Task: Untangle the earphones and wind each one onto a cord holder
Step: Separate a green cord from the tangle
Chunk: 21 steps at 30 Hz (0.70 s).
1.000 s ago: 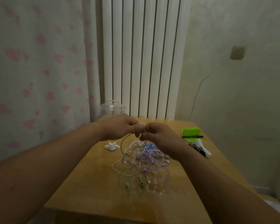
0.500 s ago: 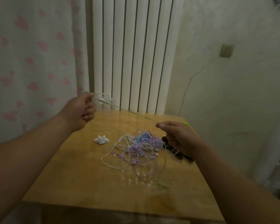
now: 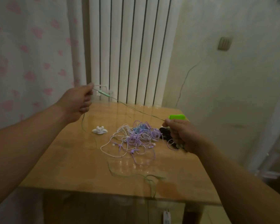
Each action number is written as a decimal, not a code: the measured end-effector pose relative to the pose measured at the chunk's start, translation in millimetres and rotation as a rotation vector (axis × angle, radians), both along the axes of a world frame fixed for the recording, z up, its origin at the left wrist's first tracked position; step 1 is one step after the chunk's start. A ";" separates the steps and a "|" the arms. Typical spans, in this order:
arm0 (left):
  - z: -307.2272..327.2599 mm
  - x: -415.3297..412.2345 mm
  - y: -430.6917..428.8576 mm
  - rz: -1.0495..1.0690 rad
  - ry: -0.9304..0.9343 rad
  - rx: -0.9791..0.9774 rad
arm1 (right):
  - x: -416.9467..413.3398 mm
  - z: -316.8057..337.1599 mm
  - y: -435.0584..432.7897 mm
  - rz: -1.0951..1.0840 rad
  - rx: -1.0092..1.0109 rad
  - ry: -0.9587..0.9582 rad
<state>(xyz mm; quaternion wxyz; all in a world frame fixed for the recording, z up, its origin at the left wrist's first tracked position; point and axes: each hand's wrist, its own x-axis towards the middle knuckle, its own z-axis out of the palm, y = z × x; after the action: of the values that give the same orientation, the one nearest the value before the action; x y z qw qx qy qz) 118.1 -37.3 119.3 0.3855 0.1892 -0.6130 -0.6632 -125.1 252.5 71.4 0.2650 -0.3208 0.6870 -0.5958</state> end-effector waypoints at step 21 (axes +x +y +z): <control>-49.1 -37.6 65.9 0.097 -0.480 -0.806 | 39.8 13.7 -26.5 0.243 0.043 0.018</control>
<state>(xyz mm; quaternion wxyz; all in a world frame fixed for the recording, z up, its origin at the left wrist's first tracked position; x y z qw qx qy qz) 80.6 28.6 70.2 0.3064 0.2009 -0.8837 -0.2911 -85.3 226.1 85.1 0.3361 -0.4013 0.6580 -0.5414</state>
